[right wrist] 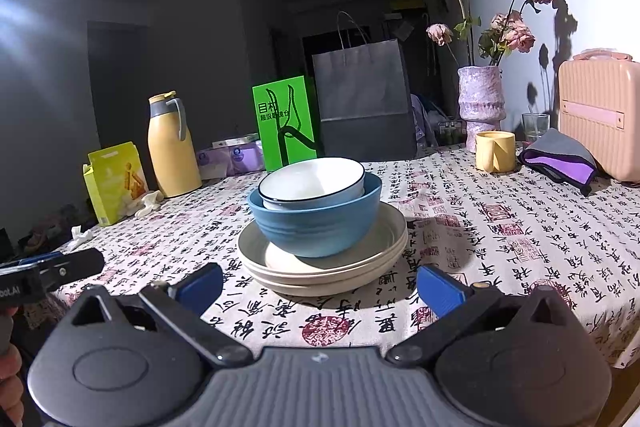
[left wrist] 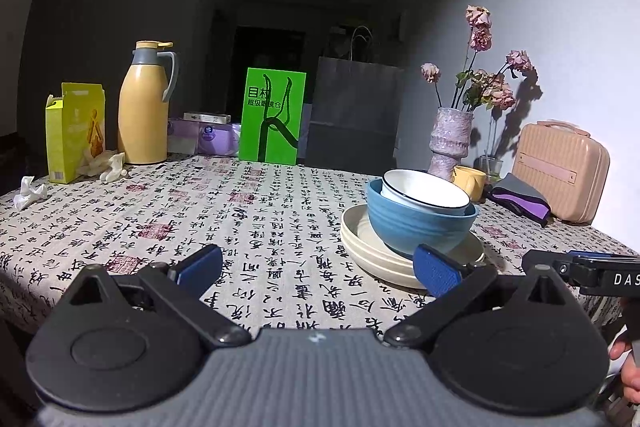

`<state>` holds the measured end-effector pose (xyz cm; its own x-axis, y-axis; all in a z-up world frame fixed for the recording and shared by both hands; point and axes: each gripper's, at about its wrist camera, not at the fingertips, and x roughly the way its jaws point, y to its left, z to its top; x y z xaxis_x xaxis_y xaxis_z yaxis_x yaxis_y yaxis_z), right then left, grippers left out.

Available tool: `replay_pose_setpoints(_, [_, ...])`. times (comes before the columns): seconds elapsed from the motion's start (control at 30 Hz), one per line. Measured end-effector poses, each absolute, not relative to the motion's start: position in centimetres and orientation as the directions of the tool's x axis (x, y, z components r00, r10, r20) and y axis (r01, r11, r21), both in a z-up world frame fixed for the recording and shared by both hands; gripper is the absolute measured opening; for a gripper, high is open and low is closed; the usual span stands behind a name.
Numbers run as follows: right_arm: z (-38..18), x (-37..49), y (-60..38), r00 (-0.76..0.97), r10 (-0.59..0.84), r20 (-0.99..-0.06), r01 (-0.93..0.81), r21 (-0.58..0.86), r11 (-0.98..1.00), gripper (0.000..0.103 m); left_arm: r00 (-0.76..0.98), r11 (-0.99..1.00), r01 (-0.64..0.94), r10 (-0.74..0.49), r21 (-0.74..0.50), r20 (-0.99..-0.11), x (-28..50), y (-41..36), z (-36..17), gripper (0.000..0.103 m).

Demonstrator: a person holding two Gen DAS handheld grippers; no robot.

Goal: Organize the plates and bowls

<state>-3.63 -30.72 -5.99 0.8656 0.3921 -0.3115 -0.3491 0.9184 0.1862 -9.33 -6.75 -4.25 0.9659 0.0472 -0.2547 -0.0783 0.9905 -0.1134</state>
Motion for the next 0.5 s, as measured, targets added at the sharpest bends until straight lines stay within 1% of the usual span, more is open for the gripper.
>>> replay_pose_setpoints(0.5, [-6.04,-3.75,-30.62,0.864,0.394,-0.313,-0.352,0.185,0.918,0.103,0.964,0.989,-0.069,0.033,-0.129,-0.262,-9.35,-6.45,-4.38,0.103])
